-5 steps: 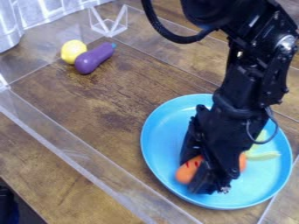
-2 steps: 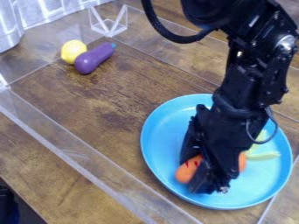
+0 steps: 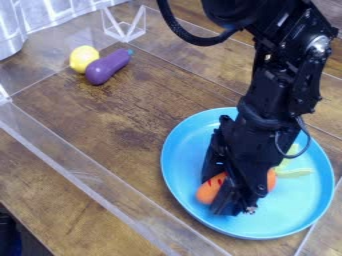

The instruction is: Remove the carrot from inside the blue tray and put it on the table

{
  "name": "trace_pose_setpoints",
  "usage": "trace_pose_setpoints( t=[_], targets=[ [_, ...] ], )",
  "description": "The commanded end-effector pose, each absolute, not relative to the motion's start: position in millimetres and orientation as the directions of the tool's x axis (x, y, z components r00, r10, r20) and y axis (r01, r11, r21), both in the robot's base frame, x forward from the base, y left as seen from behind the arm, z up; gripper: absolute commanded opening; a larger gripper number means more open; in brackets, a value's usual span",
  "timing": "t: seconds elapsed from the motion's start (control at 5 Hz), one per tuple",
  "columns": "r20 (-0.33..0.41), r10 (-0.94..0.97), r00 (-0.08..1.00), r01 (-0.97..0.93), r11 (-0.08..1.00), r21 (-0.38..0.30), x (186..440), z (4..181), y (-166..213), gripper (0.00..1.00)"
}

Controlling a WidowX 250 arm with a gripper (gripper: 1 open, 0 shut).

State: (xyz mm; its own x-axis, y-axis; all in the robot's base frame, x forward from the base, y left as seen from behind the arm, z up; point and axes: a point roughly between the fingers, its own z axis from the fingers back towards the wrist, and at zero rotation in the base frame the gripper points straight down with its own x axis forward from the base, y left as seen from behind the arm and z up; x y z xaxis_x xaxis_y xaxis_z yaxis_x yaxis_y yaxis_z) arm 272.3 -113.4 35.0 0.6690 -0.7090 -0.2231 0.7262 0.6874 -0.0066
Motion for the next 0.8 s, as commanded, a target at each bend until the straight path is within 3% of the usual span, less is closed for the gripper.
trace_pose_setpoints(
  t=[0.0, 0.6],
  targets=[
    [-0.13, -0.714, 0.688, 0.723, 0.69, 0.035, 283.3, 63.8, -114.2, 0.0],
    [-0.124, -0.714, 0.689, 0.723, 0.69, 0.044, 282.7, 67.9, -108.3, 0.0]
  ],
)
